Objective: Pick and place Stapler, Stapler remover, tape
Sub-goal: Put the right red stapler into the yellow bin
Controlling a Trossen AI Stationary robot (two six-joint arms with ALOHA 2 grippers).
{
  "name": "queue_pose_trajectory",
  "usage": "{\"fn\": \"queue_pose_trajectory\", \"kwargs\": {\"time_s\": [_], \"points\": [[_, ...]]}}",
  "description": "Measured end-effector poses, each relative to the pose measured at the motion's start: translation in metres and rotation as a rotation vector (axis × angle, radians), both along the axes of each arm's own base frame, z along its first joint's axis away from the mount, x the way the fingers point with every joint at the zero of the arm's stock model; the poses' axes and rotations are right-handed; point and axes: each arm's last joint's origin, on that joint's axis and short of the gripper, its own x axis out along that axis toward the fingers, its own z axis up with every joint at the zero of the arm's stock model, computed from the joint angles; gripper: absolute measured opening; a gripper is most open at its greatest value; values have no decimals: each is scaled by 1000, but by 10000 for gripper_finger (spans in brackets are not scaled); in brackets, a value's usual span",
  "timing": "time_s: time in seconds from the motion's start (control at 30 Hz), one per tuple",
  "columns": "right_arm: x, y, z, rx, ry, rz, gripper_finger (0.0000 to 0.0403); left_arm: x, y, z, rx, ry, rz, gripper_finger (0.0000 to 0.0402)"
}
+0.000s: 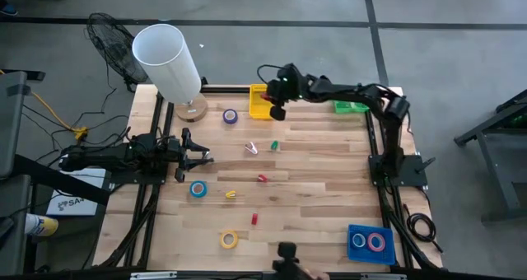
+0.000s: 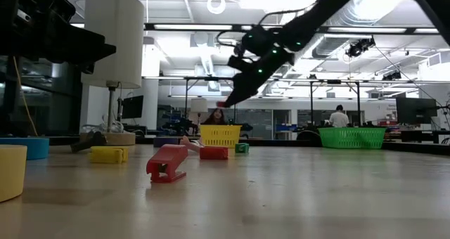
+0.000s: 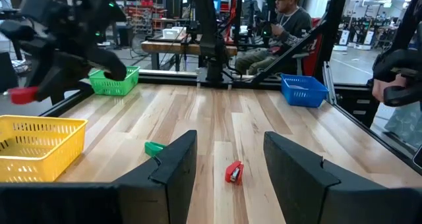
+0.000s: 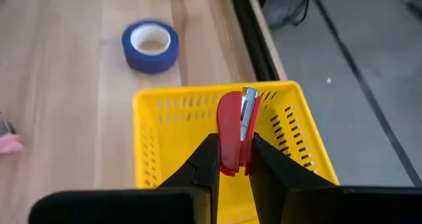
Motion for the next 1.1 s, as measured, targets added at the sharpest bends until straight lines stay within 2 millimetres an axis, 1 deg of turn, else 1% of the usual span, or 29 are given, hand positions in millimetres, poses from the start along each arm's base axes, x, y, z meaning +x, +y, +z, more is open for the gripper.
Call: {"fn": "queue_pose_trajectory", "kwargs": {"time_s": [0.13,0.23,0.4,0.57,0.67,0.8,0.97,1.1], "points": [[14,-9,6,23,77,8,48,0,0,0,0,0,0,175],[22,-15,6,36,108,13,48,0,0,0,0,0,-1,175],[31,-20,-4,48,132,16,49,0,0,0,0,0,0,175],[32,-21,-16,94,156,-21,49,0,0,0,0,0,0,175],[30,-21,-19,107,187,-37,53,0,0,0,0,0,-1,175],[29,-20,-20,86,223,-74,74,0,0,0,0,0,0,175],[28,-20,-21,91,230,-73,104,0,0,0,0,0,0,175],[28,-19,-21,94,234,-72,119,0,0,0,0,0,0,175]]}}
